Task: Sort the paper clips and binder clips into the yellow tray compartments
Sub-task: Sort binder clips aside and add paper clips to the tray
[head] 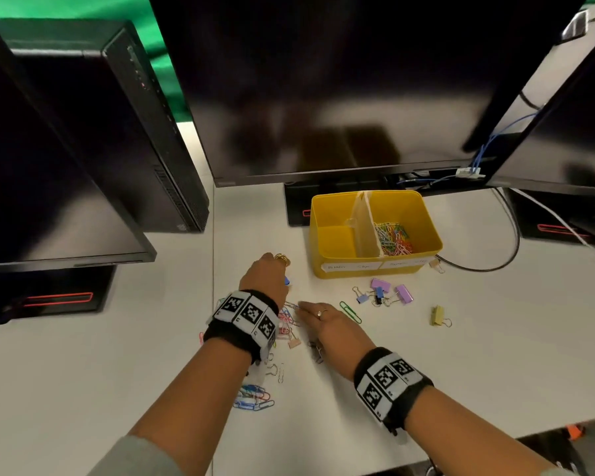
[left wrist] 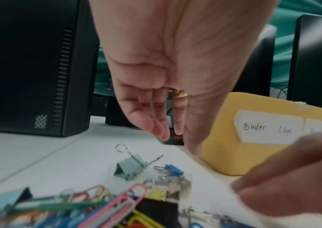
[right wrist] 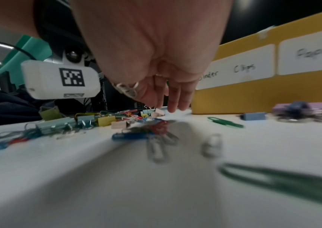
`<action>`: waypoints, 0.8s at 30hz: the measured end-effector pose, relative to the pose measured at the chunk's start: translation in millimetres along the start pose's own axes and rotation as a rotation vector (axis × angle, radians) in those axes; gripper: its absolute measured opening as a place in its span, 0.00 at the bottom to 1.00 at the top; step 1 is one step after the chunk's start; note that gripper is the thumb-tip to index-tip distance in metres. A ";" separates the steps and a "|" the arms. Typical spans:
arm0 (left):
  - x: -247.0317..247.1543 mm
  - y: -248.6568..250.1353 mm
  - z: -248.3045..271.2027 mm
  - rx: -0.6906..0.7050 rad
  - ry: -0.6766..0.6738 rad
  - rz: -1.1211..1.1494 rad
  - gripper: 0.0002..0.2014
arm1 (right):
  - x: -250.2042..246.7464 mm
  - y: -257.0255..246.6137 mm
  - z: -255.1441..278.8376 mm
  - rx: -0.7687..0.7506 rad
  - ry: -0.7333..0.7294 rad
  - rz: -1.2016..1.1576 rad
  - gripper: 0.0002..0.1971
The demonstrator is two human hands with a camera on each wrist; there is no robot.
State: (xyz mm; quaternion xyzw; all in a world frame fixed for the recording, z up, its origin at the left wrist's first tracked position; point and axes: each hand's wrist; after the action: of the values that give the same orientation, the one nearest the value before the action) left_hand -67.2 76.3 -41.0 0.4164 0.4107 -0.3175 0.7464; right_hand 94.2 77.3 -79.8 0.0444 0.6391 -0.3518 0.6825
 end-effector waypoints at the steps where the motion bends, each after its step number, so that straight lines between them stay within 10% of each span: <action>1: -2.9 1.1 2.2 -0.001 0.009 -0.004 0.19 | -0.8 -1.5 -5.1 -0.008 -0.047 0.021 0.31; 10: 41.8 17.0 68.1 0.070 -0.315 -0.322 0.15 | -12.5 21.6 24.6 0.113 -0.022 0.037 0.15; 20: 51.6 1.6 89.8 0.107 -0.308 -0.315 0.14 | -24.6 3.0 -19.9 0.005 -0.047 -0.255 0.29; 24: 30.4 -22.1 104.8 0.058 -0.076 -0.075 0.13 | -8.3 -9.4 -24.8 -0.105 -0.152 -0.147 0.29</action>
State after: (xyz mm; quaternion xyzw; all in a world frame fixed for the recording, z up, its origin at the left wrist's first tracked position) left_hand -34.6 -30.2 -42.5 0.4100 0.3882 -0.3723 0.7366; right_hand 68.8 86.4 -73.0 -0.0652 0.6046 -0.3696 0.7026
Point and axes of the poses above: each hand's wrist, its own z-axis away from the middle knuckle, its own x-axis out of the palm, y = z × x, and after that the axes turned 2 degrees about z, right-handed
